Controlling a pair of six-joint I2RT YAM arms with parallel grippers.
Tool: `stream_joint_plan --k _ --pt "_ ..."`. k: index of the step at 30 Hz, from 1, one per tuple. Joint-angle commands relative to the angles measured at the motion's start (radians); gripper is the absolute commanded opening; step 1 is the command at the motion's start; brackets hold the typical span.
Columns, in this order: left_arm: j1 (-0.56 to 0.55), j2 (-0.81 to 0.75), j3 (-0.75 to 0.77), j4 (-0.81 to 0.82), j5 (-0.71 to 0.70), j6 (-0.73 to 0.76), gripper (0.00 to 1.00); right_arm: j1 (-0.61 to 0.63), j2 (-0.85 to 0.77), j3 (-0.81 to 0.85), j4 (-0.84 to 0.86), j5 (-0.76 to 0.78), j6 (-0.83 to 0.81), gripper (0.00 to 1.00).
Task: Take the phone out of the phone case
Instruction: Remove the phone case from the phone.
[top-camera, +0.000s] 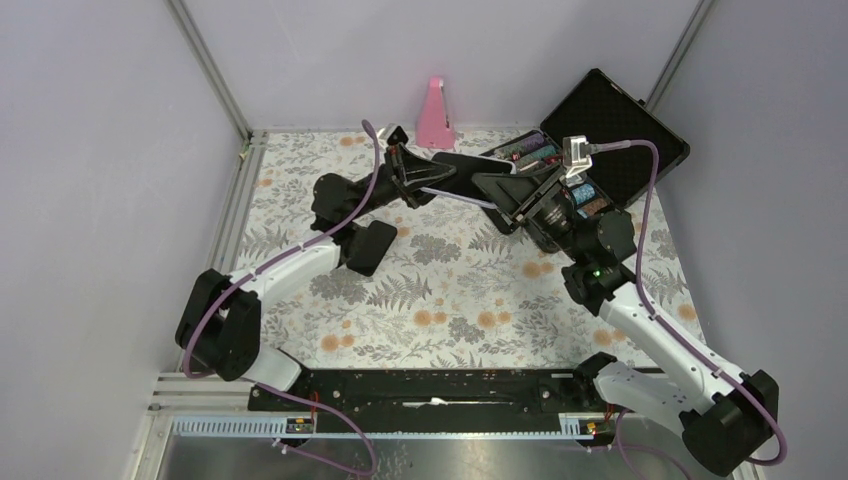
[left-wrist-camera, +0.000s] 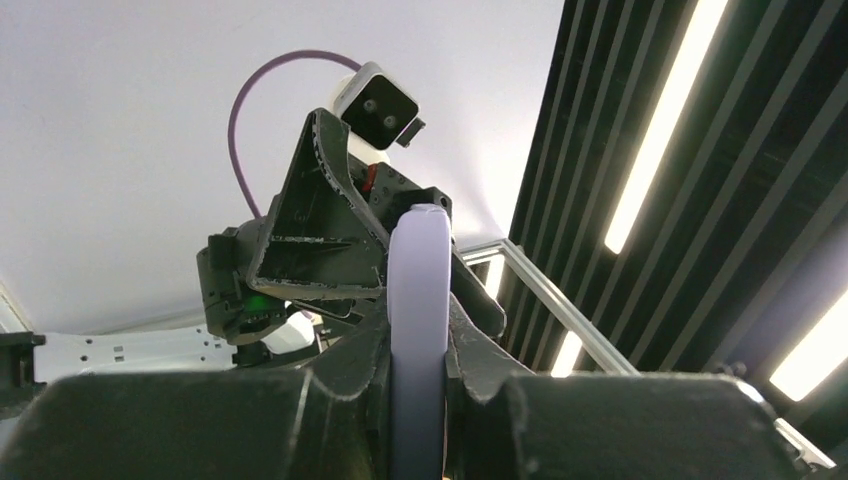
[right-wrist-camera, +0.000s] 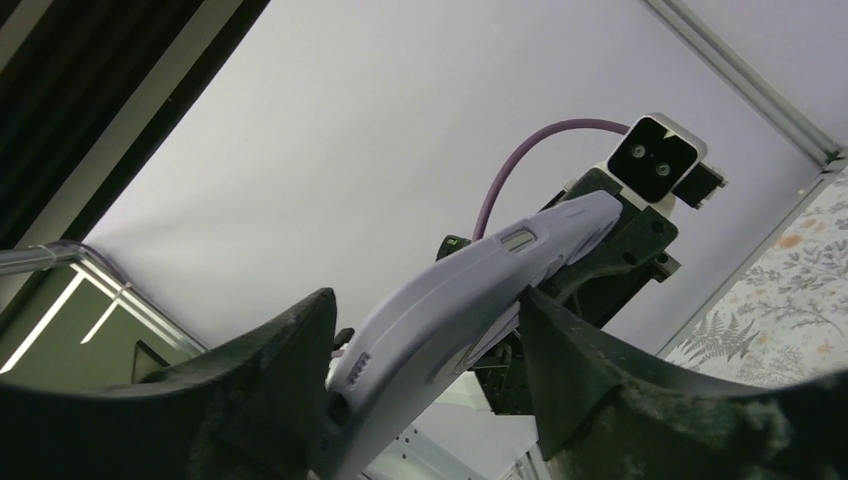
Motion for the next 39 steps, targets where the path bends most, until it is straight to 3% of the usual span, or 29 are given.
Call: stream_joint_plan --k 1,3,5,9,11,16,21,29,33,37,39 --pt "0.0 0.012 0.038 -0.012 0.018 -0.133 0.0 0.008 -0.036 0.028 0.138 0.007 -0.019 0.61" --pt "-0.003 0.009 0.042 -0.011 0.012 -0.143 0.0 0.008 -0.012 0.022 0.238 0.01 0.0 0.53" --pt "-0.022 0.001 0.058 -0.061 0.02 -0.122 0.0 0.008 0.022 0.05 0.292 -0.011 0.008 0.52" --pt "-0.084 -0.003 0.112 -0.256 0.059 -0.03 0.0 0.007 0.096 0.163 0.355 -0.049 0.018 0.63" --pt "-0.104 0.008 0.106 -0.278 0.067 -0.024 0.0 0.008 0.128 0.211 0.352 -0.061 0.028 0.71" --pt "-0.067 -0.004 0.05 -0.174 0.033 -0.06 0.0 0.008 0.11 0.202 0.287 -0.07 0.064 0.82" --pt "0.002 -0.02 0.054 -0.143 0.027 -0.082 0.0 0.008 0.022 0.12 0.22 -0.016 0.017 0.83" --pt "0.003 -0.004 0.039 -0.083 0.017 -0.118 0.0 0.008 0.007 0.104 0.171 -0.028 0.02 0.86" --pt "0.005 0.001 0.033 -0.047 0.0 -0.138 0.0 0.008 -0.011 0.097 0.083 -0.026 0.028 0.99" --pt "0.01 0.012 0.055 -0.032 -0.002 -0.146 0.0 0.007 -0.053 0.064 -0.016 0.004 -0.001 0.99" --pt "0.015 0.017 0.064 -0.025 -0.004 -0.154 0.0 0.008 -0.08 0.032 -0.047 0.026 -0.01 0.92"
